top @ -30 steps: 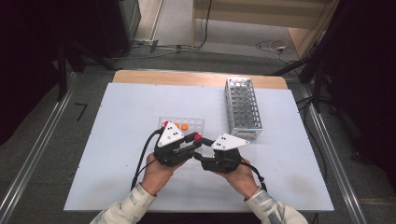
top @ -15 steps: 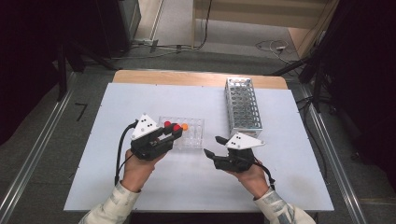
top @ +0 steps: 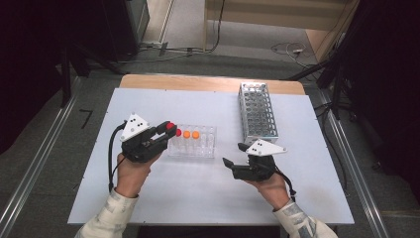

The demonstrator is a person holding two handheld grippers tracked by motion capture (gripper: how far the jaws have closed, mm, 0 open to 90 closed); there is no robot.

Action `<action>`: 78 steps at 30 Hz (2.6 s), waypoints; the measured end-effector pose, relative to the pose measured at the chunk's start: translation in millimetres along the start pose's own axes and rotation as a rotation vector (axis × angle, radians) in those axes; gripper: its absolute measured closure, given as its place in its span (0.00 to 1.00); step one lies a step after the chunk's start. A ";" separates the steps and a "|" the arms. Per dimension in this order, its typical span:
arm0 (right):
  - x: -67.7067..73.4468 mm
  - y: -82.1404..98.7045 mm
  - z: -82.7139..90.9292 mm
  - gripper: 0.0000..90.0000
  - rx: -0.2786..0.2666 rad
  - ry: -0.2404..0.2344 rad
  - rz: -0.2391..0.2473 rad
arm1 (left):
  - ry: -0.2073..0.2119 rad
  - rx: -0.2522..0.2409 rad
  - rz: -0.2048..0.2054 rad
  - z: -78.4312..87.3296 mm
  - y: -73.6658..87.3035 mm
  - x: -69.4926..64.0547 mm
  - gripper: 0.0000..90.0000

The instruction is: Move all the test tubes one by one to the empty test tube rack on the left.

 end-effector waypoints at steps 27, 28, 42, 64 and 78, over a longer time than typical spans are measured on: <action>-3.0 2.3 -2.2 0.24 0.018 0.011 -0.026 | -0.115 0.004 -0.020 -22.5 7.7 15.8 0.77; -3.2 2.3 -2.1 0.24 0.018 0.011 -0.025 | -0.115 0.007 -0.018 -23.9 9.0 15.7 0.77; -3.1 2.8 -2.7 0.24 0.021 0.017 -0.023 | -0.103 0.044 0.018 -32.4 24.1 18.6 0.76; -4.6 3.6 -3.4 0.24 0.026 0.023 -0.030 | -0.091 0.043 0.039 -30.6 25.4 19.0 0.68; -13.2 5.7 -1.8 0.24 0.025 0.046 -0.041 | -0.083 0.041 0.092 -26.6 27.9 16.1 0.38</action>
Point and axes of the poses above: each handheld gripper's, and its own axes: z roughly backward along the jaws, y roughly out of its underside, x roughly to its left, the point moved 7 cm from there along -z, roughly forward along the jaws, and after that the axes turned 7 degrees about x, right-handed, at the moved point
